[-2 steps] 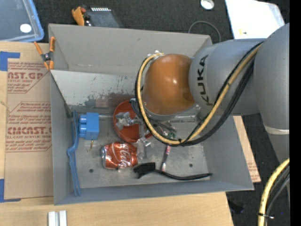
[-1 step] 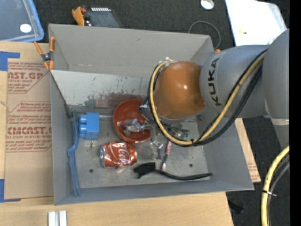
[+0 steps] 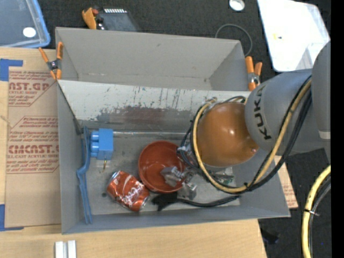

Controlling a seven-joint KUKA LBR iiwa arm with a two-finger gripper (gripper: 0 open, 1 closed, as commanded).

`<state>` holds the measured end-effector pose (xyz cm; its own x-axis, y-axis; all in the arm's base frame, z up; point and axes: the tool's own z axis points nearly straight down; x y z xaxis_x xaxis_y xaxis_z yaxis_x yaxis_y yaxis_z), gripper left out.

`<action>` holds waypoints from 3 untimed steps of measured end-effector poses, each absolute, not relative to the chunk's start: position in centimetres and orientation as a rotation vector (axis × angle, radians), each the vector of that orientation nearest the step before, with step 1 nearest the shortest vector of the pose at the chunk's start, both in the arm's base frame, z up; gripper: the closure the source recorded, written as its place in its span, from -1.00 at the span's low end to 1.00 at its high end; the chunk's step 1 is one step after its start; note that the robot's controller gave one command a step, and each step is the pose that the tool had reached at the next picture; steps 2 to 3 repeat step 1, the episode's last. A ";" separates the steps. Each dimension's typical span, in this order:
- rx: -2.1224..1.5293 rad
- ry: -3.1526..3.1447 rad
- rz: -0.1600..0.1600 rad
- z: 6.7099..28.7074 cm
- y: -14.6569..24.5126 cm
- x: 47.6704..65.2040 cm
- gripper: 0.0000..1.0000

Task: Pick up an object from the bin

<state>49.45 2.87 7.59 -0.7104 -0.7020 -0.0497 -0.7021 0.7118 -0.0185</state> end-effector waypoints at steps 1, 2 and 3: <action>-1.173 2.857 0.003 7.6 2.9 49.5 1.00; -1.173 2.857 0.003 7.6 2.9 49.5 1.00; -1.173 2.857 0.003 7.6 2.9 49.5 1.00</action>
Offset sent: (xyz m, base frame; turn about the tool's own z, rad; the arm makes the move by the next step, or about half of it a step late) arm 0.0151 -0.0057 0.1252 0.0084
